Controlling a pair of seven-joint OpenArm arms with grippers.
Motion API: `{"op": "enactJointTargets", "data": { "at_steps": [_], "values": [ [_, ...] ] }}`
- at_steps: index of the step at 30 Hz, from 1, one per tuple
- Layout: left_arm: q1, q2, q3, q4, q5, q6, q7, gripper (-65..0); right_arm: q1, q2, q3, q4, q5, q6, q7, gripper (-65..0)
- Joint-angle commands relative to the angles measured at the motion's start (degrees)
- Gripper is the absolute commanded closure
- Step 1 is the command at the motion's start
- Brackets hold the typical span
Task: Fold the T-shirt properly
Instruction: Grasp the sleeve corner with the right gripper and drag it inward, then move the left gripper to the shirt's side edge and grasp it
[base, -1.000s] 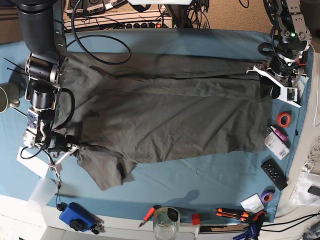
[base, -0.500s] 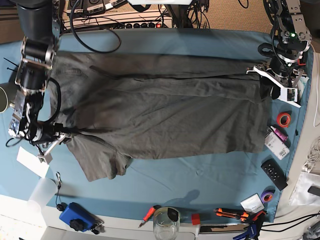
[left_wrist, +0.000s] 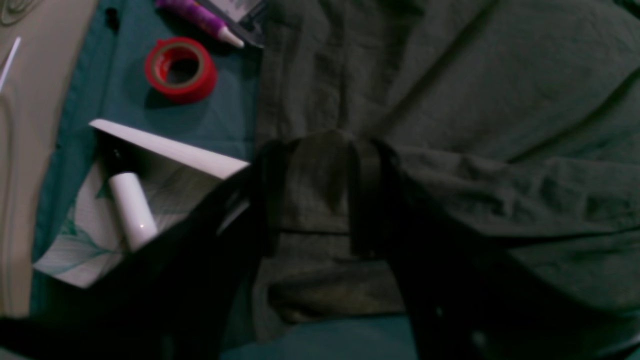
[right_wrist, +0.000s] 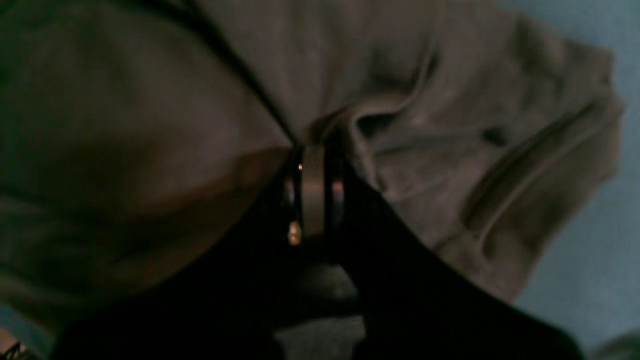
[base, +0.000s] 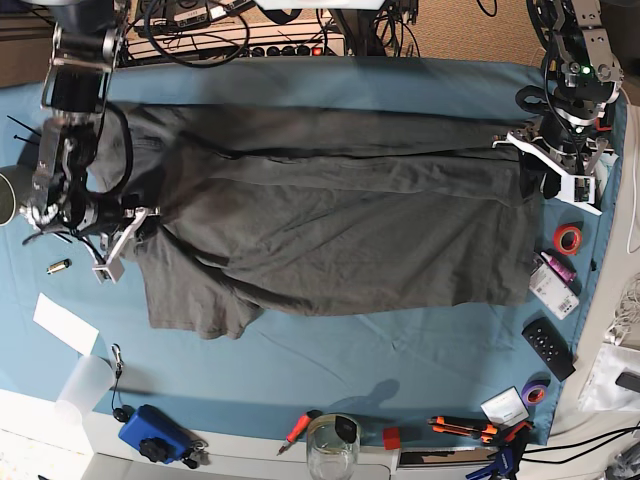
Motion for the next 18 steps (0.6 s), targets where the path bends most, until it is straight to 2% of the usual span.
{"op": "enactJointTargets", "data": {
  "at_steps": [1, 4, 8, 15, 18],
  "values": [
    [-0.15, -0.59, -0.31, 1.09, -0.35, -0.22, -1.46, -20.0, 0.07, 1.29, 1.66, 2.64, 0.76, 0.42, 0.68, 0.0],
    [-0.13, -0.59, -0.31, 1.07, -0.35, -0.22, -1.46, -20.0, -3.87, 1.29, 5.09, 6.82, 1.16, 0.72, 0.63, 0.0],
    [-0.17, -0.59, -0.31, 1.07, -0.37, -0.22, -1.51, -20.0, -8.85, 1.27, 9.97, 10.19, 6.45, 2.95, 0.72, 0.0],
    [-0.15, -0.59, -0.31, 1.07, -0.37, -0.22, -2.95, -20.0, -9.55, 1.31, 14.71, 10.95, 8.02, 6.34, 0.57, -0.1],
    [-0.15, -0.59, -0.31, 1.07, -0.37, -0.22, -2.80, -20.0, -9.55, 1.25, 14.71, 10.95, 8.04, 6.86, 0.52, -13.8]
  ]
}}
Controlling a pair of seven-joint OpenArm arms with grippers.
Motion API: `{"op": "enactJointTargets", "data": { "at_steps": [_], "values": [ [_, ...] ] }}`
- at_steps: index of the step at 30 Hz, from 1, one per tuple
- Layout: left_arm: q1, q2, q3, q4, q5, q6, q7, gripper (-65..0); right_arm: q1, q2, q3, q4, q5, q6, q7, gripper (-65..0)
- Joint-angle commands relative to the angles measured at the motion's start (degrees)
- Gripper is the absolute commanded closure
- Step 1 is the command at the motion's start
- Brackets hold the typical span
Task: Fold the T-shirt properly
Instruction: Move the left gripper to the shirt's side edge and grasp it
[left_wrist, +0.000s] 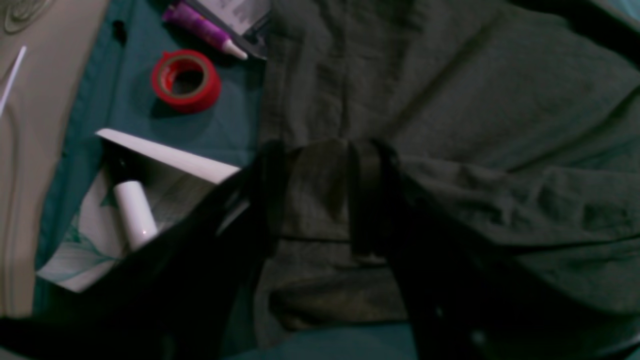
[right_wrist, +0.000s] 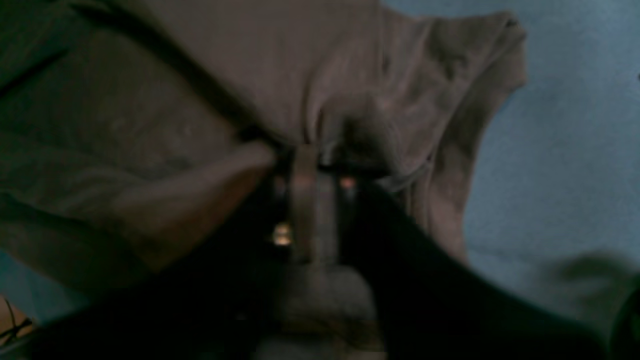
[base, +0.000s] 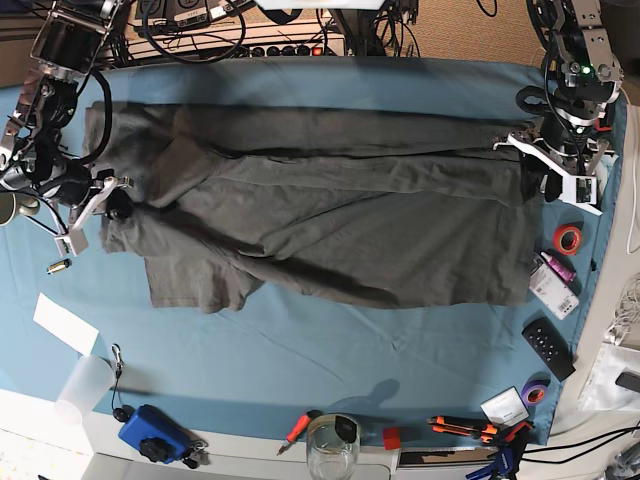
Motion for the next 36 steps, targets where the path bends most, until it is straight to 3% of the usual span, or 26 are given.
{"op": "enactJointTargets", "data": {
  "at_steps": [1, 3, 8, 12, 16, 26, 32, 36],
  "values": [
    [-0.15, -0.57, -0.31, 1.07, -0.39, -0.22, -1.29, -20.0, 0.81, 1.25, 0.48, 1.01, 0.76, 0.15, 0.90, -17.7],
    [-0.15, -0.57, -0.31, 1.07, -0.39, -0.22, -1.29, -20.0, 0.81, 1.27, 0.48, 1.01, 1.09, 0.11, 0.48, -21.3],
    [-0.17, -0.57, -0.31, 1.09, -0.39, -0.22, -1.36, -20.0, 1.33, 0.94, 0.61, 3.69, 11.19, 1.25, -3.96, -21.3],
    [-0.15, -0.55, -0.31, 1.07, -0.39, -0.22, -1.42, -20.0, 4.83, 0.98, 2.12, 7.32, 4.04, 2.40, 1.36, -21.3],
    [-0.17, -0.57, -0.31, 1.07, -0.35, -0.20, -1.44, -20.0, 8.24, 0.92, 2.12, 4.35, -5.44, -4.59, 8.90, -21.3],
    [-6.82, -0.90, -0.26, -0.02, -0.44, -0.22, -1.49, -20.6, 19.43, 0.94, 2.14, -11.65, -5.75, -5.57, 8.13, -21.3],
    [-15.04, -5.22, 5.79, -12.79, -0.28, -0.17, -1.49, -20.6, 24.20, 0.96, 2.14, -19.12, -5.95, -5.18, 7.19, -21.3],
    [-22.25, -6.64, 10.25, -19.41, 3.98, -0.20, -1.46, -20.7, 24.61, 0.94, 2.14, -20.35, -6.03, -5.09, 7.10, -21.2]
  ]
}}
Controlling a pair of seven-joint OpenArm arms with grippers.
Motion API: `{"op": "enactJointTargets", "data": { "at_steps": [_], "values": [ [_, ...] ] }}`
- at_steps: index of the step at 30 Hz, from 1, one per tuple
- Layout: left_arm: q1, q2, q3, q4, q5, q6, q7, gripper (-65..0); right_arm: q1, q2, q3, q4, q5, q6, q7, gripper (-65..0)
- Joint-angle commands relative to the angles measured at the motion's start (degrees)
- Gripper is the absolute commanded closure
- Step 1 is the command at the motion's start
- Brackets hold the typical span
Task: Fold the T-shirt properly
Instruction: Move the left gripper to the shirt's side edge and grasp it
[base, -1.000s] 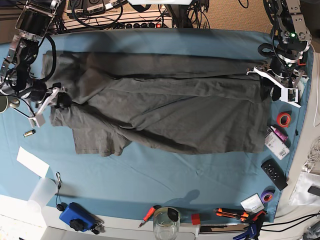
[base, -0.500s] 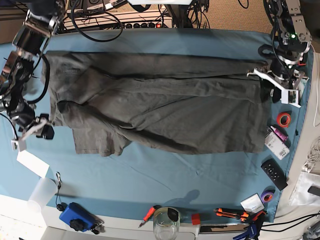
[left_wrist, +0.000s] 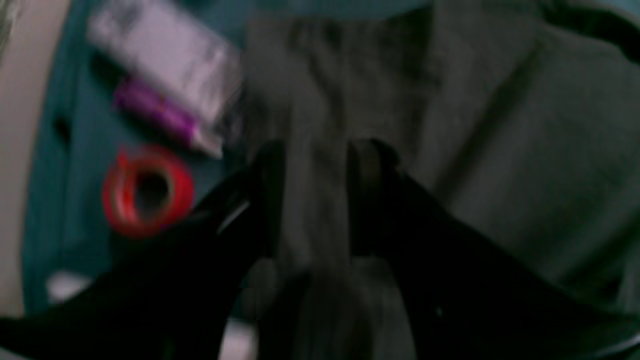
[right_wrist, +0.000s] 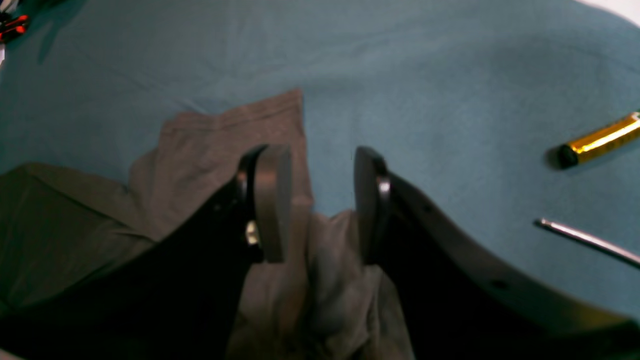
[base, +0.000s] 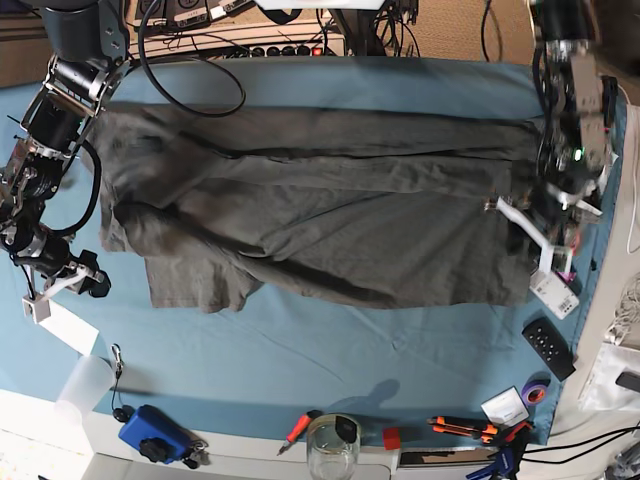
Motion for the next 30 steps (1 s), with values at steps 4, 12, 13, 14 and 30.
{"op": "enactJointTargets", "data": {
  "at_steps": [4, 12, 13, 14, 30],
  "values": [
    [-6.16, -0.90, 1.40, -1.62, 0.31, -0.07, -1.44, -20.7, 1.73, 1.44, 0.24, 0.90, -1.88, 0.37, 1.07, -21.2],
    [-9.01, -0.07, 1.49, -1.57, 1.68, -0.46, -2.16, -20.6, 1.73, 1.44, 0.24, 0.90, -3.21, 0.33, 0.70, -21.2],
    [-9.01, 0.57, 1.49, -1.57, 2.91, -0.46, -3.15, -20.6, 1.73, 1.42, 0.24, 0.90, -3.21, 0.33, 0.70, -21.2],
    [-9.01, 1.22, 1.49, -1.57, 3.80, -0.42, -4.26, -20.6, 1.73, 1.44, 0.24, 0.90, -3.21, 0.33, 0.70, -21.2],
    [-19.69, 3.34, 1.49, -23.71, 12.15, -0.22, -2.29, -20.6, 1.75, 1.44, 0.24, 0.90, -3.21, 0.35, 0.85, -21.2]
  ]
}}
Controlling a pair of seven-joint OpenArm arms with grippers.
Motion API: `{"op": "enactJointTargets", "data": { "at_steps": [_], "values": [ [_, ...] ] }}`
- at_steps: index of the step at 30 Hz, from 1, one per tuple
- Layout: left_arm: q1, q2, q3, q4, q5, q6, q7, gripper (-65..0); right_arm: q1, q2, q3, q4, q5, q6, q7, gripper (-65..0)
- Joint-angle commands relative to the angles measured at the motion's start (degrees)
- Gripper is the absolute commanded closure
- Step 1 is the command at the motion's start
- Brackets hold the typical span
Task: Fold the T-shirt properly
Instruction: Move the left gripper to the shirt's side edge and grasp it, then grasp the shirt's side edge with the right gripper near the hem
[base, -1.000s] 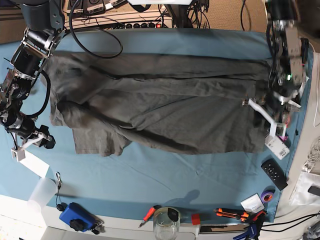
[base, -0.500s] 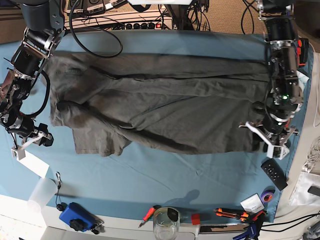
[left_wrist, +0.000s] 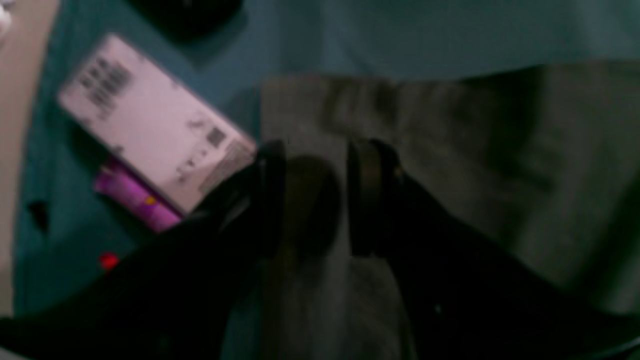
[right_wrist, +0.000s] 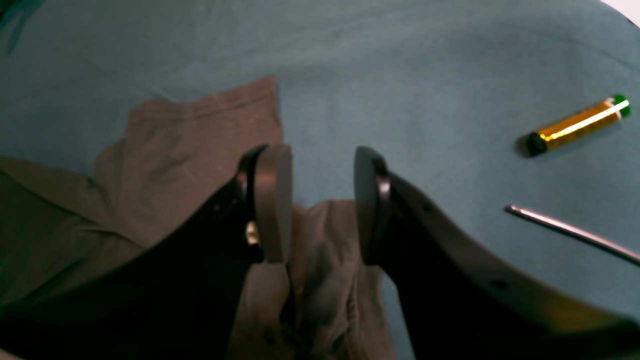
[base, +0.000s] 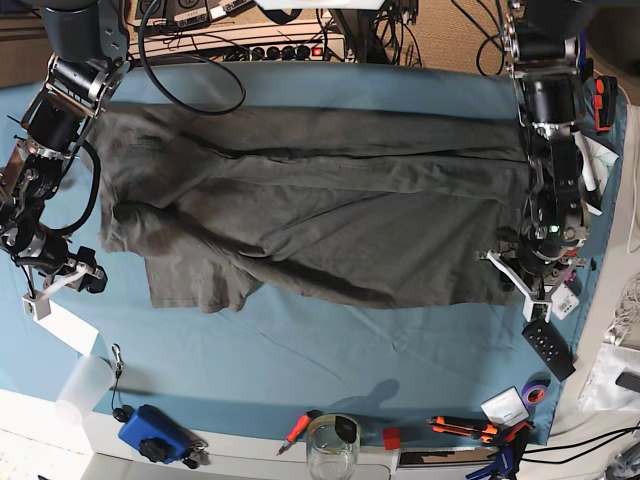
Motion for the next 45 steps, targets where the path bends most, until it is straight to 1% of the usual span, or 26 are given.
{"op": "enactJointTargets", "data": {
  "at_steps": [1, 7, 11, 13, 16, 19, 22, 25, 27, 29, 33, 35, 42, 44, 45],
  "values": [
    [-2.19, -0.70, -0.07, -0.11, -0.28, 0.00, -1.09, -20.6, 1.60, 1.44, 0.20, 0.90, 0.83, 0.20, 1.07, -21.2],
    [-2.75, -1.01, -0.07, -2.23, 1.57, 0.00, -1.60, -20.6, 1.60, 1.44, 0.20, 0.90, 0.81, 0.17, 1.60, -21.2],
    [-2.73, -0.98, -0.07, -4.33, 1.55, 0.00, -1.14, -20.6, 1.60, 1.44, 0.20, 0.90, 0.50, 0.13, 1.92, -21.2],
    [-2.67, -0.98, -0.07, -5.09, 1.55, 0.00, -1.03, -20.6, 1.60, 1.44, 0.20, 0.90, -1.57, -0.26, 2.99, -21.2],
    [-2.60, -1.07, -0.07, -5.11, 1.55, 0.00, -0.55, -19.3, 1.60, 1.44, 0.20, 0.90, -5.64, -2.43, 5.01, -21.2],
    [-2.60, -1.27, -0.04, -5.11, 1.49, -0.02, -0.59, -17.8, 1.60, 1.42, 0.20, 0.81, -7.72, -3.80, 6.51, -21.2],
    [-2.60, -1.29, -0.04, -5.11, 1.49, -0.02, -0.57, -17.8, 2.12, 1.40, 0.20, -1.73, -7.76, -3.87, 8.09, -21.2],
    [-2.60, -1.29, -0.04, -5.11, 1.07, -0.04, -0.17, -17.8, 3.67, 1.40, 0.20, -8.13, -7.56, -3.82, 9.46, -21.2],
    [-2.60, -1.29, -0.04, -5.11, 0.90, -0.07, 0.02, -17.8, 5.07, 1.40, 0.20, -12.96, -7.56, -2.80, 9.94, -21.2],
    [-2.60, -1.29, -0.04, -5.11, 0.90, -0.09, 0.11, -17.8, 6.25, 1.40, 0.20, -16.94, -7.32, -0.44, 9.73, -21.2],
    [-2.60, -1.29, -0.04, -5.11, 0.92, -0.07, 0.24, -17.8, 6.64, 0.87, 0.20, -19.28, -0.90, 3.21, 6.36, -21.2],
    [-2.60, -1.27, -0.04, -5.09, 0.87, -0.09, 0.22, -17.8, 6.67, 0.11, 0.17, -19.28, 0.76, 4.15, 5.16, -21.2],
    [-2.60, -1.29, -0.04, -5.09, 0.87, -0.09, 0.26, -17.8, 6.67, -4.28, -0.79, -19.28, -0.94, 4.26, 5.27, -21.2],
    [-2.60, -1.29, -0.04, -5.09, 0.90, -0.09, 0.37, -17.8, 6.69, -5.18, -2.27, -19.28, -2.69, 4.02, 7.19, -21.2],
    [-2.60, -1.29, -0.04, -5.09, 0.87, -0.11, 0.48, -17.8, 6.69, -5.42, -3.23, -19.28, -3.93, 3.30, 8.59, -21.2]
  ]
}}
